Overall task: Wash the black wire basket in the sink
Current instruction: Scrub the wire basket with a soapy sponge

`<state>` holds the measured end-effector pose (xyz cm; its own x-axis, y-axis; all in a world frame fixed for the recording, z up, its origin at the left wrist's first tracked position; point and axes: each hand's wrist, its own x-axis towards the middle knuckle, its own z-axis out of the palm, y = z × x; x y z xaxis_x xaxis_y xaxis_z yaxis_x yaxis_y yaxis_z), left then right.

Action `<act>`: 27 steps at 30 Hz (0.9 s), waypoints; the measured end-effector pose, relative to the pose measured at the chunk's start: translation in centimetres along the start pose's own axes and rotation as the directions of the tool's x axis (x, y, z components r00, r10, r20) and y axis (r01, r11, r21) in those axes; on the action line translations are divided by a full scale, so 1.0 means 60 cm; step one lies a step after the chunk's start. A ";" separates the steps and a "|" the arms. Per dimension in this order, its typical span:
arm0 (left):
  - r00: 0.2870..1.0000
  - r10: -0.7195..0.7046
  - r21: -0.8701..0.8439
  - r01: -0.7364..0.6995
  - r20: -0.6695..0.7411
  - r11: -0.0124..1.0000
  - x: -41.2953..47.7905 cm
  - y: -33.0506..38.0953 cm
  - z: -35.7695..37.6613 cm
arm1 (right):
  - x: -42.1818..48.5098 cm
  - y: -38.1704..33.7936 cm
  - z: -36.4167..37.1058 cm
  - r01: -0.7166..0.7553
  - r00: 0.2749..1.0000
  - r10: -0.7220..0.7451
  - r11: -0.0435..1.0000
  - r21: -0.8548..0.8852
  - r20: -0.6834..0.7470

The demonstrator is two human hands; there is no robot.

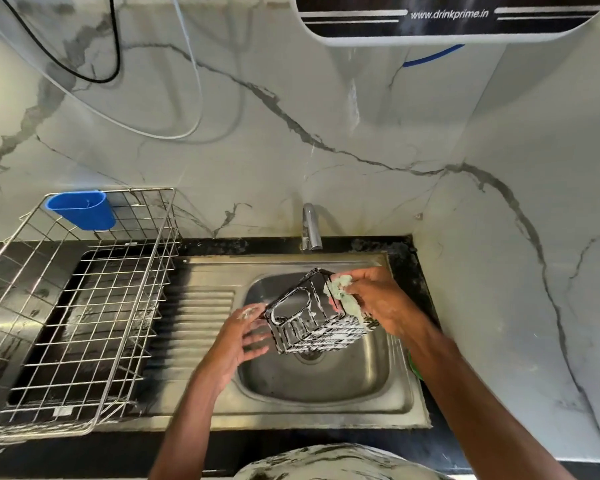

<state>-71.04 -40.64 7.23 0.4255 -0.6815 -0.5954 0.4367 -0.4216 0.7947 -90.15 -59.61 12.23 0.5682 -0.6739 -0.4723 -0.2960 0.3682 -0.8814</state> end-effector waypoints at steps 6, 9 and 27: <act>0.998 0.050 0.332 -0.038 -0.030 0.943 -0.016 0.026 0.094 | -0.009 0.007 0.035 0.068 0.995 -0.080 0.981 -0.181 -0.056; 0.995 -0.087 0.299 0.097 -0.046 0.949 -0.018 0.026 0.115 | -0.015 0.007 0.040 0.087 0.993 -0.105 0.961 -0.263 -0.057; 0.999 0.020 0.239 -0.008 -0.047 0.971 -0.029 0.001 0.132 | -0.021 0.020 0.015 0.473 0.792 -0.606 0.680 -0.560 -0.068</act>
<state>-78.04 -44.24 9.25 0.4711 -0.6605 -0.5846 0.2310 -0.5473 0.8045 -90.54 -57.77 11.77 0.5777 -0.8005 0.1593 -0.3631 -0.4268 -0.8283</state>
